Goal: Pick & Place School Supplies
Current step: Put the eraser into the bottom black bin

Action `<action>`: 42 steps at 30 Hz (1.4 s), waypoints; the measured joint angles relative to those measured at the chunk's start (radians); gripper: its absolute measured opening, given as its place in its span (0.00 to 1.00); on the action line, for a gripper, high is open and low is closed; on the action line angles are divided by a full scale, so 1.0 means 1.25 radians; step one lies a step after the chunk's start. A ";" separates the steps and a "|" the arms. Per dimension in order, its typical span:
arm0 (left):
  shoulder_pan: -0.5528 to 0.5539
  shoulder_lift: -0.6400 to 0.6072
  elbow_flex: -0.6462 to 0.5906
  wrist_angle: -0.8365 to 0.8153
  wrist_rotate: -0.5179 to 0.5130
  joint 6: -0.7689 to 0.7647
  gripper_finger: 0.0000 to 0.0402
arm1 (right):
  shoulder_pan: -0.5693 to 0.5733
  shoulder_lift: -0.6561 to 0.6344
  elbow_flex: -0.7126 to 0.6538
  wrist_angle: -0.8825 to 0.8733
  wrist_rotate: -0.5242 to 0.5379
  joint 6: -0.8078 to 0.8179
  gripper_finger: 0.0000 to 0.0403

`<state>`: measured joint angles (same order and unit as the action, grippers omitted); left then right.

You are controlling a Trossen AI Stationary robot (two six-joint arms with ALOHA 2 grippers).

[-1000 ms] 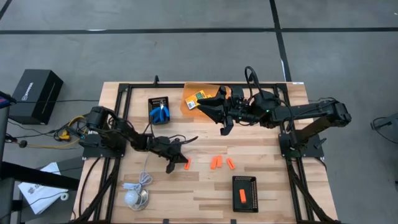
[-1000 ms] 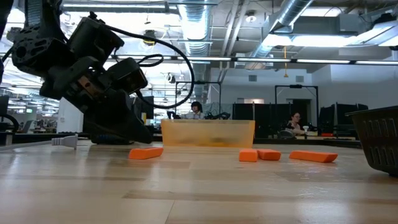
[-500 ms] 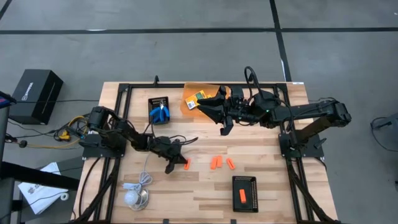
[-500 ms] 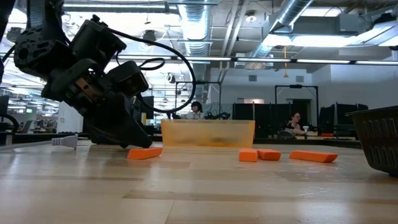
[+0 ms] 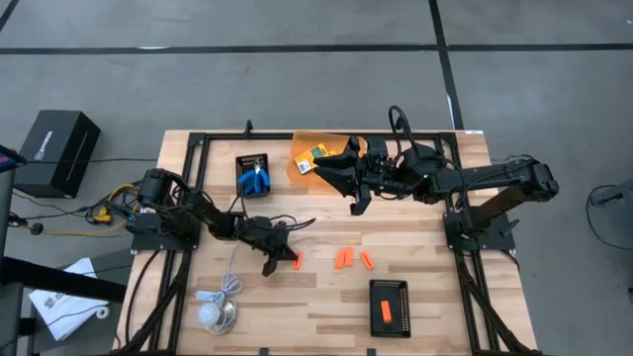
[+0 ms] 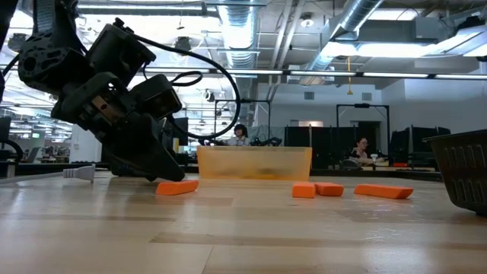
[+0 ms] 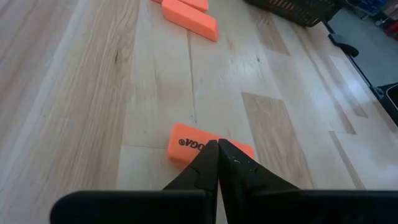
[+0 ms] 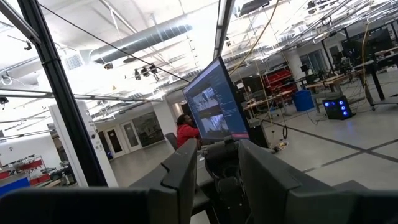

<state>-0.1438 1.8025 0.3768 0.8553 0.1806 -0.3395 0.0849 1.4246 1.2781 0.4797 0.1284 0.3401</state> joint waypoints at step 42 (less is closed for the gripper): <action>0.003 0.001 -0.047 0.003 -0.002 -0.015 0.01 | 0.000 0.000 0.000 0.000 0.000 0.000 0.28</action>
<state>-0.1399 1.8034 0.3183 0.8586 0.1777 -0.3582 0.0849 1.4246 1.2781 0.4793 0.1280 0.3401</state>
